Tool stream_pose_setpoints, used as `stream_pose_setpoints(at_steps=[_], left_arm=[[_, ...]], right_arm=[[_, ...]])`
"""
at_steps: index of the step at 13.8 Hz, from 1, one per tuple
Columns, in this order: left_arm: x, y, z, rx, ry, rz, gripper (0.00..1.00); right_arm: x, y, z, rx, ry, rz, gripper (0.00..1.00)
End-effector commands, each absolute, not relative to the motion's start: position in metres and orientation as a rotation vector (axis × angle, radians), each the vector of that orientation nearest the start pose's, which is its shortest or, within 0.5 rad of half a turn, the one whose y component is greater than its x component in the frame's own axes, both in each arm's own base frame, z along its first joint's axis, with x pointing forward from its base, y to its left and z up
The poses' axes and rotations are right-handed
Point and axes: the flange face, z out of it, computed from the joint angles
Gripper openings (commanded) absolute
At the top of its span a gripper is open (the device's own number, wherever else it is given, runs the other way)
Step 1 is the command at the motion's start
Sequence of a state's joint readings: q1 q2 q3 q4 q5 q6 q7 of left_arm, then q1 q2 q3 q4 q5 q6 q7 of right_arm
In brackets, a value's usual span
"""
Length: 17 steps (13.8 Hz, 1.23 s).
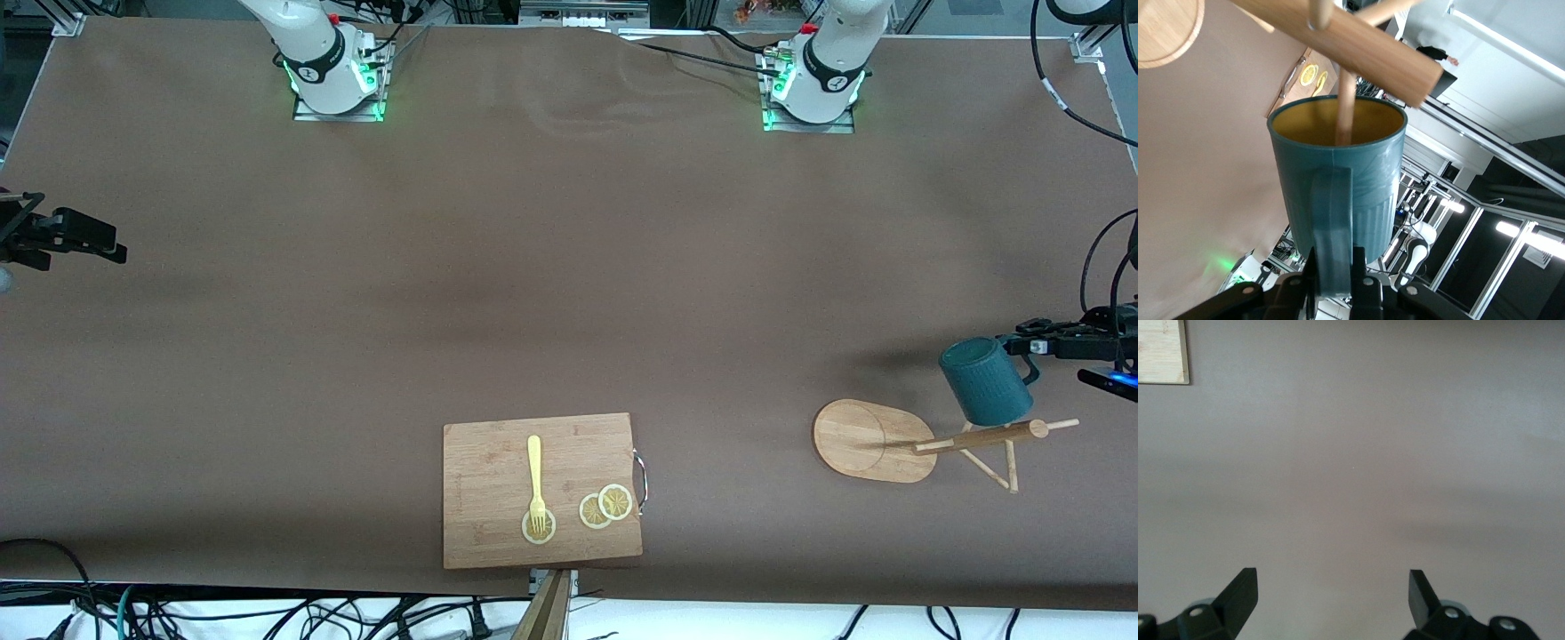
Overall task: Pass cup and hang on rack
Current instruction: 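Move the mug over the rack and hook it onto a peg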
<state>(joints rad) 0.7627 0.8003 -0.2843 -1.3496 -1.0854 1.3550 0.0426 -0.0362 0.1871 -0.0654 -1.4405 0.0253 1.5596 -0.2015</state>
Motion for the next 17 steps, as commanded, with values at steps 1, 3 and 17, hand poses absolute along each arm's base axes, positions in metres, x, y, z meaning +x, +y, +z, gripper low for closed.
stream_pose_setpoints(at_steps=[1, 3, 17], left_arm=[[0.645, 0.264, 0.309, 1.562, 0.598, -0.307, 0.00], [0.647, 0.262, 0.305, 1.554, 0.620, -0.323, 0.00], [0.647, 0.260, 0.353, 2.100, 0.576, -0.358, 1.00]], right_arm=[[0.604, -0.056, 0.579, -3.097, -0.154, 0.084, 1.00], [0.604, -0.056, 0.579, -3.097, -0.154, 0.084, 1.00], [0.604, -0.056, 0.579, -3.098, -0.137, 0.084, 1.00]])
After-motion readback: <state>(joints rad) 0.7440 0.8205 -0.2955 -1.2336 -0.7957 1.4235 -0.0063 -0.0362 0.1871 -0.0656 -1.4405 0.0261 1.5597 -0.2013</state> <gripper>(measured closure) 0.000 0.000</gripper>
